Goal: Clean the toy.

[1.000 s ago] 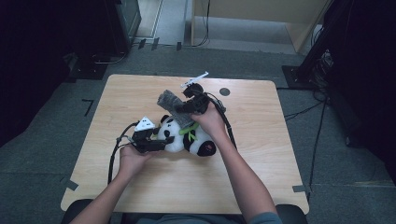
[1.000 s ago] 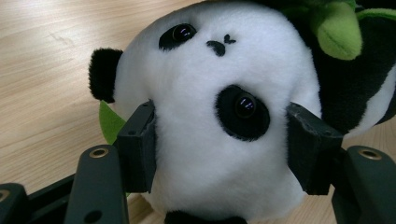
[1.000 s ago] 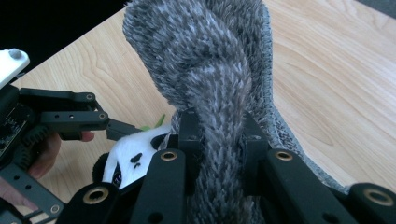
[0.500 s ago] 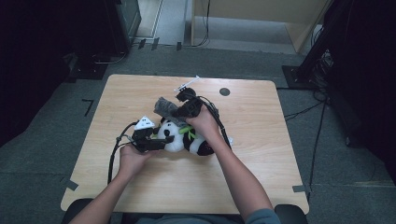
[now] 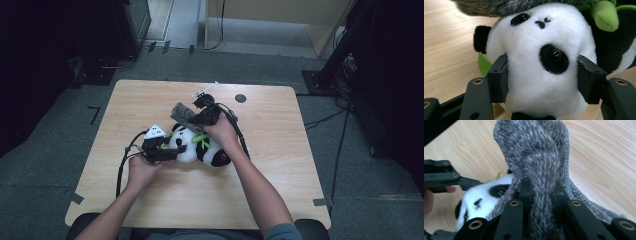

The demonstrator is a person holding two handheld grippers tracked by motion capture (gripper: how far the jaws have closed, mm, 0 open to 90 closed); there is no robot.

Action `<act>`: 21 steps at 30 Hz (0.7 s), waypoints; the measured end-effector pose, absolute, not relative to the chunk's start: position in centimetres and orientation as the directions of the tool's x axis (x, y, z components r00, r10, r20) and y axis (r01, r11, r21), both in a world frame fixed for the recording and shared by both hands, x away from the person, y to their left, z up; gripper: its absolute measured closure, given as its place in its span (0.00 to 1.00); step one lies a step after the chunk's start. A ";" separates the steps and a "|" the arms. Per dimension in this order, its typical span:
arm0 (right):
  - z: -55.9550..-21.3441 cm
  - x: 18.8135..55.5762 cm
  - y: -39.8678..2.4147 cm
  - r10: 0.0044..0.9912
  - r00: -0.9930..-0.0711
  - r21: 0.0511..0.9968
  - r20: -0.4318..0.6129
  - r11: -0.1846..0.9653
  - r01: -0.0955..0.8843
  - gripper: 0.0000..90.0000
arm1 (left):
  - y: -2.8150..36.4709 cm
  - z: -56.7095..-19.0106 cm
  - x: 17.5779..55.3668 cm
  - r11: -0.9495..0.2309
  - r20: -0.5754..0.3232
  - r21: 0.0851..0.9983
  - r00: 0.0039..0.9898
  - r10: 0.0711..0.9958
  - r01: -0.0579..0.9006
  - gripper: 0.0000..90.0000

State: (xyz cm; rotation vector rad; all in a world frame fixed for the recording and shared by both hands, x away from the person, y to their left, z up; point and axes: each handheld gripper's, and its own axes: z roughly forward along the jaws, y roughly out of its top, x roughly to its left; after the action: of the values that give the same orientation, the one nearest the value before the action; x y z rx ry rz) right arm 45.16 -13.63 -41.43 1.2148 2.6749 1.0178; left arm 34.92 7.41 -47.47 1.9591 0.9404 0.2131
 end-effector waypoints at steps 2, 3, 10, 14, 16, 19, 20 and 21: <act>-41.5 45.3 -14.2 0.696 -0.682 0.561 0.224 0.480 0.674 0.86 | 7.4 -47.4 34.9 -0.284 -0.219 0.795 0.690 0.690 0.536 0.41; -41.6 45.4 -14.4 0.700 -0.678 0.559 0.225 0.477 0.678 0.86 | 7.4 -47.4 34.8 -0.284 -0.220 0.793 0.687 0.692 0.539 0.42; -41.4 45.5 -15.9 0.722 -0.661 0.555 0.203 0.471 0.686 0.86 | 7.4 -47.4 34.7 -0.282 -0.220 0.792 0.683 0.696 0.542 0.42; -40.9 45.6 -16.8 0.741 -0.643 0.569 0.192 0.450 0.689 0.87 | 7.4 -47.5 34.6 -0.280 -0.219 0.792 0.681 0.699 0.542 0.42; -40.7 45.6 -17.6 0.755 -0.630 0.578 0.182 0.436 0.690 0.87 | 7.4 -47.5 34.7 -0.277 -0.221 0.792 0.679 0.700 0.544 0.42; -40.5 45.6 -18.9 0.773 -0.610 0.576 0.175 0.422 0.700 0.87 | 7.4 -47.5 34.7 -0.273 -0.229 0.790 0.676 0.700 0.550 0.42; -40.5 45.6 -19.4 0.779 -0.603 0.575 0.169 0.419 0.702 0.87 | 7.4 -47.5 34.7 -0.272 -0.231 0.789 0.676 0.700 0.551 0.42; -40.6 45.7 -19.8 0.784 -0.597 0.573 0.172 0.413 0.708 0.87 | 7.4 -47.5 34.8 -0.269 -0.235 0.788 0.675 0.700 0.554 0.42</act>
State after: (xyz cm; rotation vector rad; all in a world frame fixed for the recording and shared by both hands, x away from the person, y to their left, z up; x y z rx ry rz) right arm 45.66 -19.83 -40.55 1.3448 2.5355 0.9349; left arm 34.77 7.43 -47.47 1.9536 0.9745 0.1963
